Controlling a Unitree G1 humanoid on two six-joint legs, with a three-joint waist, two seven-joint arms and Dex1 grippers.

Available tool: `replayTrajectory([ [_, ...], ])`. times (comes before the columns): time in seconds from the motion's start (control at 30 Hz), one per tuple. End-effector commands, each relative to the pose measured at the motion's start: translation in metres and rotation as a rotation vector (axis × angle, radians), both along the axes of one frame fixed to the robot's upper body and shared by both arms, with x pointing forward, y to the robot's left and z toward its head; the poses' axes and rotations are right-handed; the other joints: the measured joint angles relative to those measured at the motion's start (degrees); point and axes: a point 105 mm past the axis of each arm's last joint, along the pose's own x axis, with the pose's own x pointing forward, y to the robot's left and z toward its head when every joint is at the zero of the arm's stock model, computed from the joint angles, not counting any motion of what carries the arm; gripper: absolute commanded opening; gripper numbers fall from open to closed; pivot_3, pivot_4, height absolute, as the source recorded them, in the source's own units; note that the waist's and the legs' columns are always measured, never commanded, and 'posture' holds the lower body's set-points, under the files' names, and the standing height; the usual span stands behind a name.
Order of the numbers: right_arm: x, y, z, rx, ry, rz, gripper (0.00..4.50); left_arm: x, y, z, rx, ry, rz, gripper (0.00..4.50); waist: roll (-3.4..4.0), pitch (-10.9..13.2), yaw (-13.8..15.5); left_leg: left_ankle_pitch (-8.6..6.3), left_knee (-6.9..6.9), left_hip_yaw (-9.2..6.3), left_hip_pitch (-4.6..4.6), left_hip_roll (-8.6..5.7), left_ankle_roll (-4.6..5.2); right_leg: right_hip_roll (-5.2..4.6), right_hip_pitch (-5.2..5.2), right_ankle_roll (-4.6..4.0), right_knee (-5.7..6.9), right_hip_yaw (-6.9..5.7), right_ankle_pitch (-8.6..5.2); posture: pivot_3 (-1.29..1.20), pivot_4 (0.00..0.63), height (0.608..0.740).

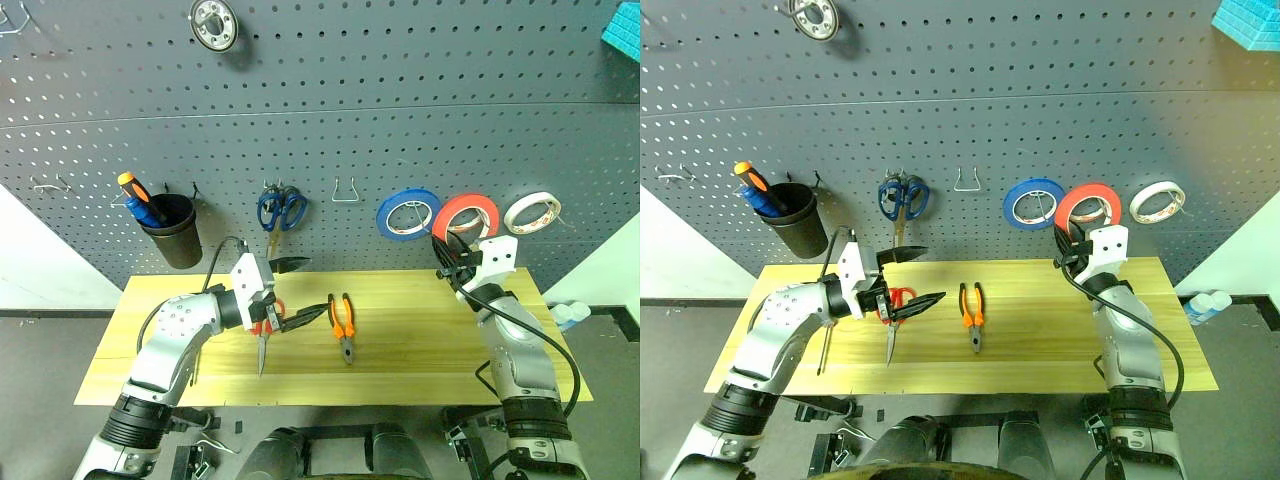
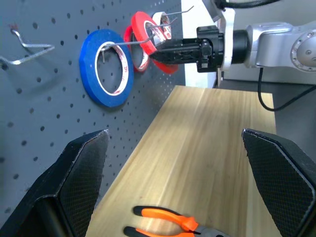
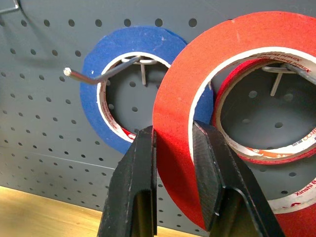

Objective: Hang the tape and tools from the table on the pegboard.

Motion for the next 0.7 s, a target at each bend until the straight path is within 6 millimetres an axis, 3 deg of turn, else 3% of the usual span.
replayTrajectory([
  [0.03,0.003,-0.002,0.01,-0.012,-0.045,0.002,0.67,0.002,0.002,0.021,-0.029,-0.064,0.012,4.5,0.0,0.0,0.0,0.0,0.0,0.0,0.0,0.0,0.0,0.0,0.0,0.0,0.0,0.0,0.0,0.04,0.09,0.72],
  [0.7,0.004,-0.011,-0.004,-0.008,0.028,-0.024,0.67,0.002,-0.004,0.02,-0.102,-0.07,0.033,4.5,-0.01,0.0,0.02,0.0,-0.01,0.0,0.0,0.0,0.0,0.0,0.0,0.0,-0.02,0.01,0.0,0.03,0.093,0.72],
])
